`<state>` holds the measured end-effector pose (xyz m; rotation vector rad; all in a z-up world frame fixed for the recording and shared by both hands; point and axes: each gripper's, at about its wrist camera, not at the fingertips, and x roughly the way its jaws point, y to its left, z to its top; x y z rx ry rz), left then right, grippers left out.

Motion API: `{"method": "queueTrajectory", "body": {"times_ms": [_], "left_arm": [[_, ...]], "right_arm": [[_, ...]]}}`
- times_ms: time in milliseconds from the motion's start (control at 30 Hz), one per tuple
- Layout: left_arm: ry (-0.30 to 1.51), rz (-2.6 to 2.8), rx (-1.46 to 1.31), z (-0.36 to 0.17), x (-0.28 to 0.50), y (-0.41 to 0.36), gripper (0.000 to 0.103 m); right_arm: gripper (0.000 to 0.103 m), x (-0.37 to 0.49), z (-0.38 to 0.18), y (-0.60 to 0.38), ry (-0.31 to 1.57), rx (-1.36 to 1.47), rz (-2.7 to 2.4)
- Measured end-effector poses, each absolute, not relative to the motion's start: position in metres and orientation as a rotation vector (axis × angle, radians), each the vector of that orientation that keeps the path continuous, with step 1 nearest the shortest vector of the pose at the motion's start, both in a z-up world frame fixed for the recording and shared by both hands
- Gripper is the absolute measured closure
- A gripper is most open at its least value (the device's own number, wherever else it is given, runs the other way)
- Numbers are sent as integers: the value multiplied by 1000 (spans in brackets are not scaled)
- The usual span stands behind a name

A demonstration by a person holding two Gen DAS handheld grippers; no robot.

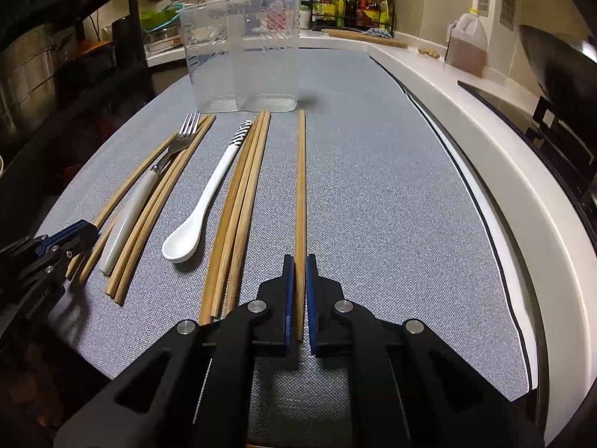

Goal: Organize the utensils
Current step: 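Close the left gripper on a wooden chopstick while the right gripper grasps another chopstick, then lift the chopsticks upright with both grippers and carry them over the clear container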

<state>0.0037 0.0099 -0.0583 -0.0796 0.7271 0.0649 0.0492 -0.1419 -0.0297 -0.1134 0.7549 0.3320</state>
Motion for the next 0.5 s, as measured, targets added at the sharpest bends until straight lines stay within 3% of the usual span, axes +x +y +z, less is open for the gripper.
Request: {"method": "queueTrajectory", "body": {"times_ms": [333,500], "left_arm": [[726,67,-70,-58,4,10,97],[691,69,-62,-42,-4,12,97]], "right_arm": [[97,53,-26,-144,771,-89,365],[97,41,-5,-147,674,-87,371]]}}
